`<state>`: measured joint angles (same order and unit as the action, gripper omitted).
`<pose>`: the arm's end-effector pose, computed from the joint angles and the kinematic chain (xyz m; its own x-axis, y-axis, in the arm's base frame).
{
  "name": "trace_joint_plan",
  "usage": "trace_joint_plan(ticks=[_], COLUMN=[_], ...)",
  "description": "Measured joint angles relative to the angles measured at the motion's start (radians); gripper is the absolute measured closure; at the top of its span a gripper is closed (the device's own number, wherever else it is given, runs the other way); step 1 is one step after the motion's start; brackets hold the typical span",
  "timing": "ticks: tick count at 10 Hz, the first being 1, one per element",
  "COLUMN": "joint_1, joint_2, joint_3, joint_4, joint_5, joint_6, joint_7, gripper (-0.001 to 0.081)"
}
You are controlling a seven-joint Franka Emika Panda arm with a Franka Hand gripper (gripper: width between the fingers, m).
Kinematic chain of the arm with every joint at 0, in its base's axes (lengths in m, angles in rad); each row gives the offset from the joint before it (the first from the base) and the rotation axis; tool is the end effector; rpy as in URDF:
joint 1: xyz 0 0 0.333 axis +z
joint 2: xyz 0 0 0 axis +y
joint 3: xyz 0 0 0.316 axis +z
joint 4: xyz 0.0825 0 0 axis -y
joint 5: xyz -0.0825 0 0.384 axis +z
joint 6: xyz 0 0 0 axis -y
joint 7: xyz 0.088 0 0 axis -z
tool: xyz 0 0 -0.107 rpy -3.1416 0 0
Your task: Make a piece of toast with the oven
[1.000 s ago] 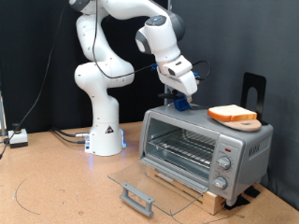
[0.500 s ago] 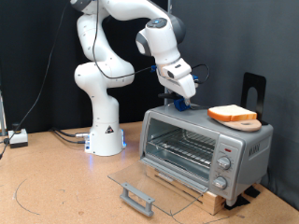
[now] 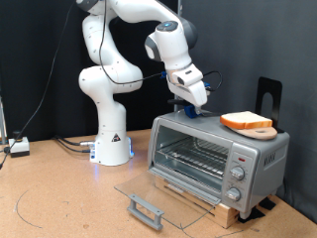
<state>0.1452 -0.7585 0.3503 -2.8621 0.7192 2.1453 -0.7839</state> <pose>0.2735 0.1612 0.3829 0.6969 0.6739 0.2454 0.7168 -0.6434 -0.2685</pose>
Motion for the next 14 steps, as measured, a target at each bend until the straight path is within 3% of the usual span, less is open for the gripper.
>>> trace_joint_plan(ticks=[4, 5, 6, 7, 9, 10, 14], joint_1=[0.000, 0.000, 0.000, -0.001, -0.002, -0.002, -0.002], joint_2=[0.003, 0.003, 0.003, 0.003, 0.005, 0.005, 0.005], joint_3=[0.005, 0.005, 0.005, 0.005, 0.005, 0.005, -0.001], joint_4=[0.000, 0.000, 0.000, 0.000, 0.000, 0.000, 0.003], joint_5=[0.008, 0.010, 0.012, 0.013, 0.016, 0.017, 0.036], joint_6=[0.001, 0.001, 0.001, 0.001, 0.001, 0.001, 0.001], joint_7=[0.000, 0.001, 0.001, 0.002, 0.004, 0.005, 0.005], gripper=[0.0011, 0.0183, 0.0183, 0.0354, 0.0358, 0.0398, 0.0399])
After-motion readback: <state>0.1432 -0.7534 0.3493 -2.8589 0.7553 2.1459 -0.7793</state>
